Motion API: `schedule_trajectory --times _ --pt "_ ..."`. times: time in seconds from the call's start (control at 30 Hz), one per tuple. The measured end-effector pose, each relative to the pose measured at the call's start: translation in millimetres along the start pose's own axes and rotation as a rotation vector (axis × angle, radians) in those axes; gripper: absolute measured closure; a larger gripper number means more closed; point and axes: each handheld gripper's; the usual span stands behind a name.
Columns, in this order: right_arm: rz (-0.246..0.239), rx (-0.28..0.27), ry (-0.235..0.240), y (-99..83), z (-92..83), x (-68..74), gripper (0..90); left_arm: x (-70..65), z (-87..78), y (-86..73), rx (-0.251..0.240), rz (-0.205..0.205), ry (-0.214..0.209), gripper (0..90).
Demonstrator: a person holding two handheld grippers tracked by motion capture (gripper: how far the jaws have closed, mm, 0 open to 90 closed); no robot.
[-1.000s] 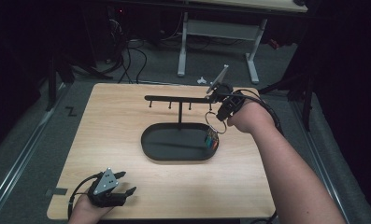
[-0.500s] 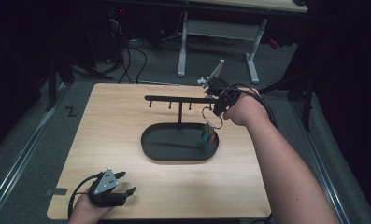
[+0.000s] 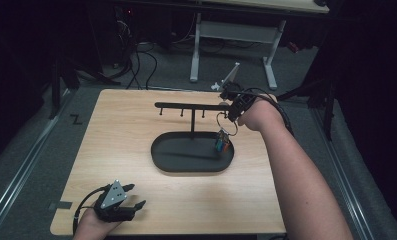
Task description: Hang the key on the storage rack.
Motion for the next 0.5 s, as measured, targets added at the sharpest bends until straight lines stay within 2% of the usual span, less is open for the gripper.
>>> schedule_trajectory --times 0.1,0.13,0.2,0.37,0.5 --pt "0.007 0.006 -0.001 0.9 2.3 -1.5 87.7 -0.2 -0.1 0.3 0.004 0.004 -0.004 31.3" --pt "0.025 0.01 0.003 1.1 2.9 -1.5 87.7 -0.2 0.0 0.4 0.004 0.004 -0.004 31.3" --pt "0.012 0.008 -0.002 2.2 4.5 -3.7 87.6 0.1 0.4 0.3 0.007 0.005 -0.006 31.3" --pt "0.036 -0.011 -0.015 4.1 6.1 -6.8 86.3 -0.4 1.1 -0.1 0.005 0.003 -0.002 31.3" --pt "0.035 -0.041 -0.027 4.1 3.1 -6.7 81.0 0.0 1.4 -0.2 0.005 0.003 -0.002 31.3"
Point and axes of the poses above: each handheld gripper's, and its own axes: z roughly forward along the jaws, y roughly out of its top, x roughly to its left, and after that the axes turned 10 degrees about z, right-handed
